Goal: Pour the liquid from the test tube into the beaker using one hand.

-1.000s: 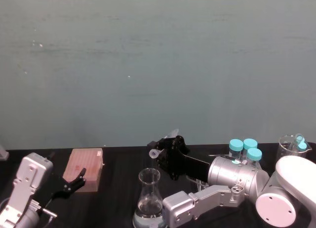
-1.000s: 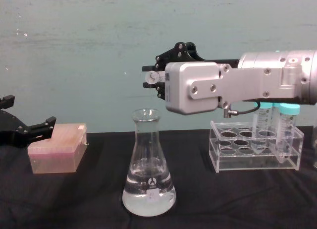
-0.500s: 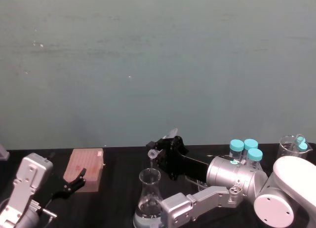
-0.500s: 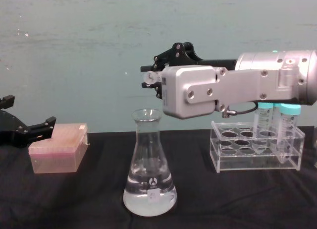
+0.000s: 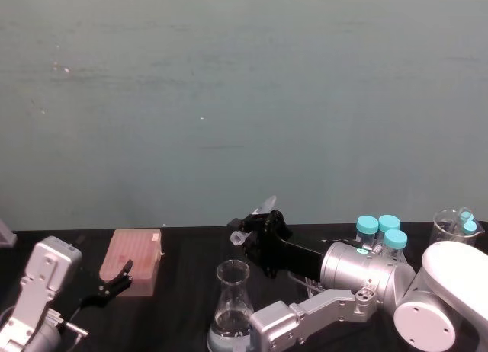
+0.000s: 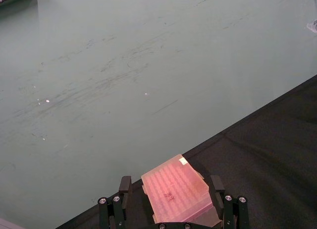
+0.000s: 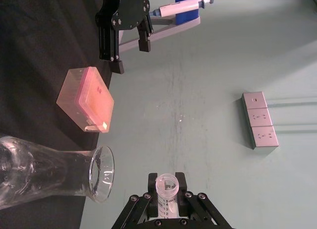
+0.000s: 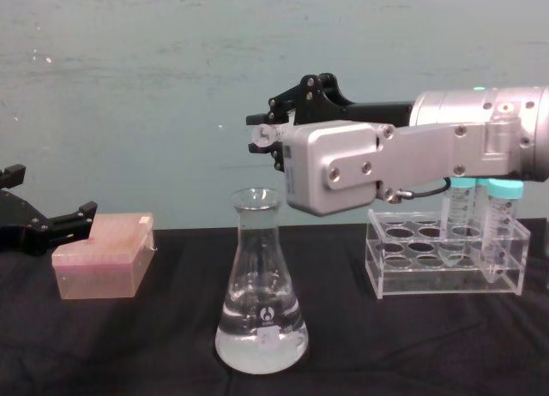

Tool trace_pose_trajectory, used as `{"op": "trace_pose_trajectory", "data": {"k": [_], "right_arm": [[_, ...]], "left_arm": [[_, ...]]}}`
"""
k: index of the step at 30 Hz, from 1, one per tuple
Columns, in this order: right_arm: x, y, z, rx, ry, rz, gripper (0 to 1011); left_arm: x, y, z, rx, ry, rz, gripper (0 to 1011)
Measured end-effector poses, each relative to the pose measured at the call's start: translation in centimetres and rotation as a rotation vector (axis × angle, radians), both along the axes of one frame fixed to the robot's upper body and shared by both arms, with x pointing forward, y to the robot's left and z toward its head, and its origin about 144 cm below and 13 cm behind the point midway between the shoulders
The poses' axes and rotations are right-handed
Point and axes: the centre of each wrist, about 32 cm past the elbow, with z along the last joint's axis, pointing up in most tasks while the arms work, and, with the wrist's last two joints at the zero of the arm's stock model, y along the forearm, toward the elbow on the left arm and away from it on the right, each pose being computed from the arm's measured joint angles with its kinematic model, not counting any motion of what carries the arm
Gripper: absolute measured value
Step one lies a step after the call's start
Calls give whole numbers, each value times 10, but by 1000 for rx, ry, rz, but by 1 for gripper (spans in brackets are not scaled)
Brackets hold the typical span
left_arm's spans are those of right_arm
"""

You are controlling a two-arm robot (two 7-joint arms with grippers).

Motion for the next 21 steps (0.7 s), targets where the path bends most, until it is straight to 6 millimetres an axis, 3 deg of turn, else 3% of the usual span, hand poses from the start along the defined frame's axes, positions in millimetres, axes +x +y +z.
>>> {"op": "trace_pose_trajectory", "data": {"k": [21], "right_arm": [[0, -2, 0, -31, -38, 11, 207]], "left_arm": [[0, 0, 0, 0, 0, 0, 1000]]}}
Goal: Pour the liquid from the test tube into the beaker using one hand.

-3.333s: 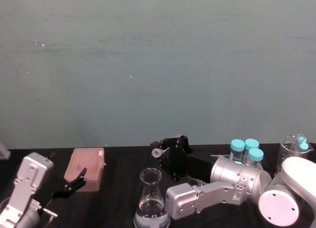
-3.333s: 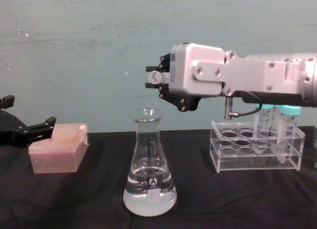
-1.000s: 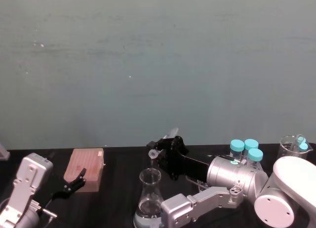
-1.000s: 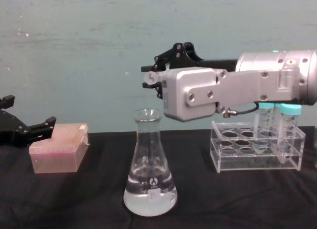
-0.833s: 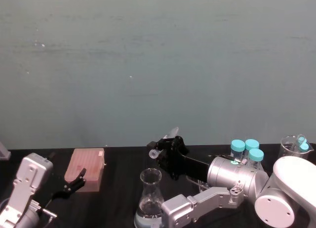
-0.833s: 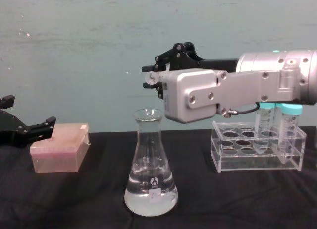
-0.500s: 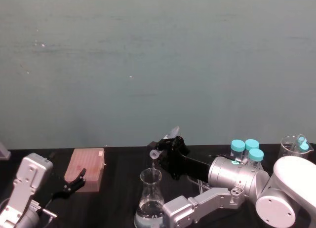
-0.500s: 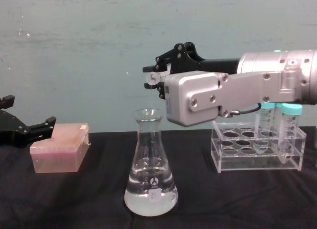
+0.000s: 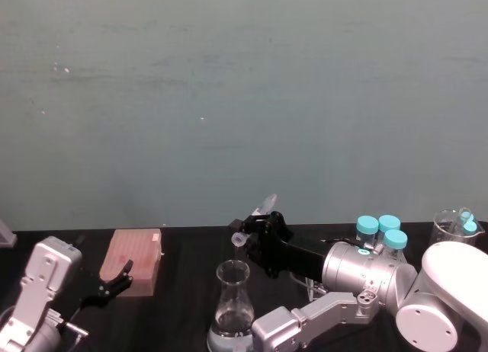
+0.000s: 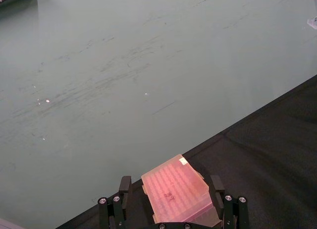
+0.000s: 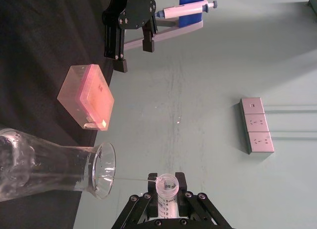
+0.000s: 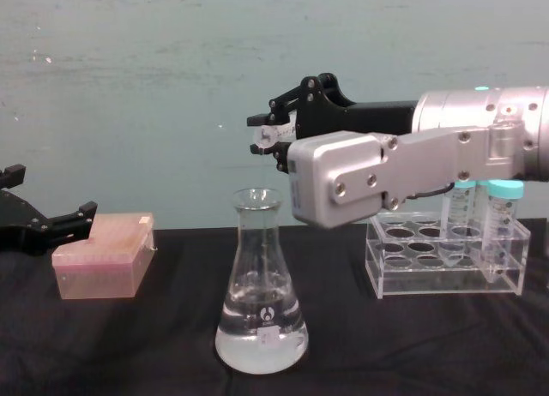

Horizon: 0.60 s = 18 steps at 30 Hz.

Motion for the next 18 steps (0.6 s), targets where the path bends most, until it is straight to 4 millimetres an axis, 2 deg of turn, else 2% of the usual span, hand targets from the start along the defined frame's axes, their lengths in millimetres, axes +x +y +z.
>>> {"op": "trace_pose_trajectory", "data": {"k": [18], "right_arm": [[1, 1, -1, -16, -17, 3, 207]], "left_arm": [[0, 0, 0, 0, 0, 0, 1000]]}}
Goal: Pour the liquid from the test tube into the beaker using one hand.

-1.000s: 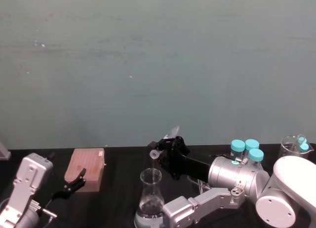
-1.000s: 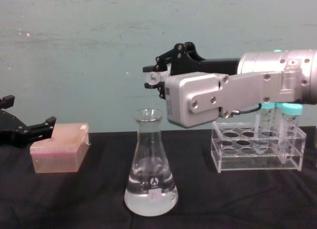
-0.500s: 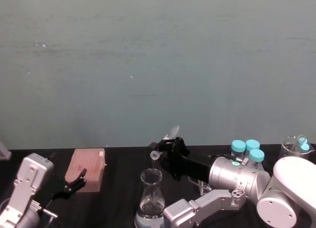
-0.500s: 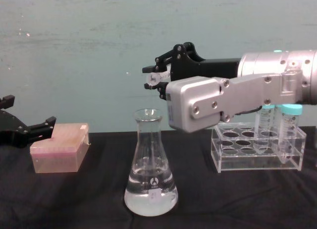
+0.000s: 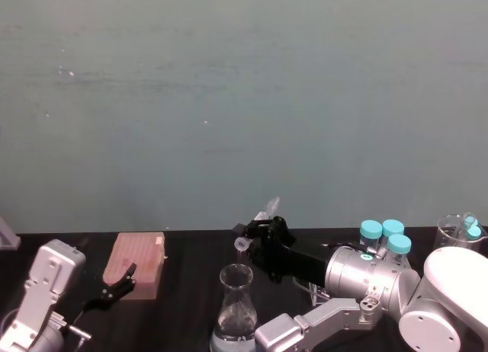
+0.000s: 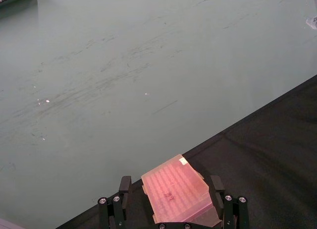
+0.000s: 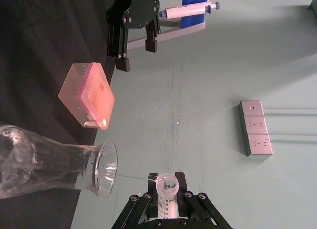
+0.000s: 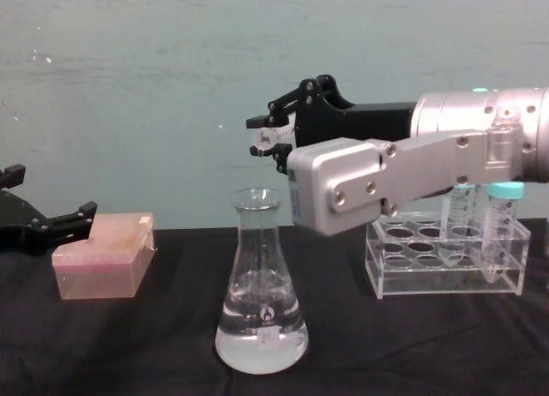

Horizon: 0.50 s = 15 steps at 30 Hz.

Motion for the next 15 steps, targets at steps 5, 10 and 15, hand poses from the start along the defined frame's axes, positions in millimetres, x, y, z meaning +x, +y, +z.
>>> {"op": "trace_pose_trajectory", "data": {"k": [5, 10, 15], "right_arm": [[0, 0, 0, -5, -8, -1, 205], [1, 0, 0, -7, -23, -3, 207], [1, 0, -1, -11, -33, -7, 207]], "left_arm": [[0, 0, 0, 0, 0, 0, 1000], [0, 0, 0, 0, 0, 0, 1000], [0, 0, 0, 0, 0, 0, 1000]]}}
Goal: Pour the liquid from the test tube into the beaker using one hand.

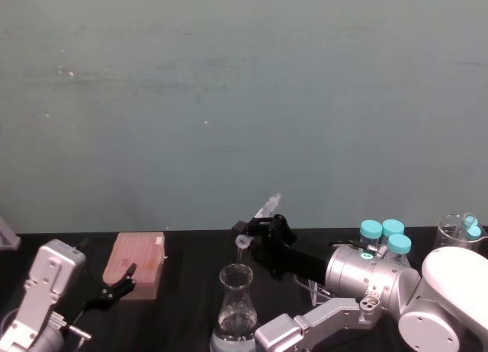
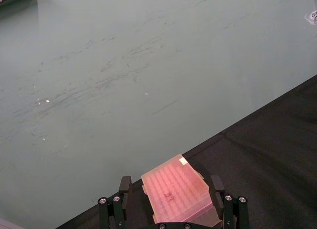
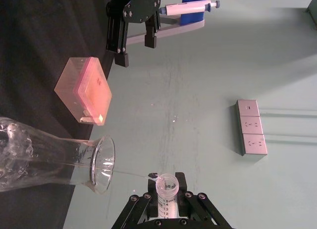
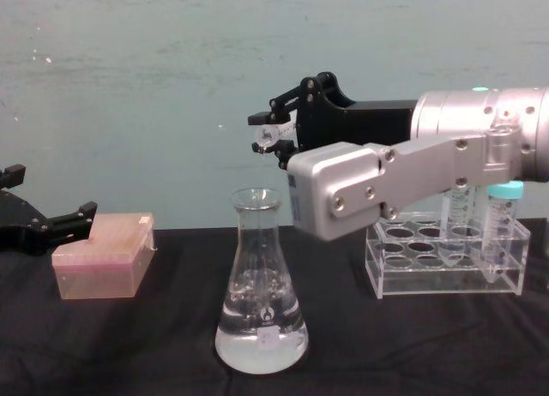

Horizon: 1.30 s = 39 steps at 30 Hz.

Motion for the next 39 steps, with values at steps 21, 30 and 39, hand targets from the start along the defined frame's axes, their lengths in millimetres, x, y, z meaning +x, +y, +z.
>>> {"op": "trace_pose_trajectory", "data": {"k": [21, 30, 39], "right_arm": [[1, 1, 0, -31, -41, 6, 205], [2, 2, -1, -44, -63, 11, 207], [2, 2, -2, -54, -78, 14, 205]], "left_arm": [[0, 0, 0, 0, 0, 0, 1000], [0, 0, 0, 0, 0, 0, 1000], [0, 0, 0, 0, 0, 0, 1000]]}}
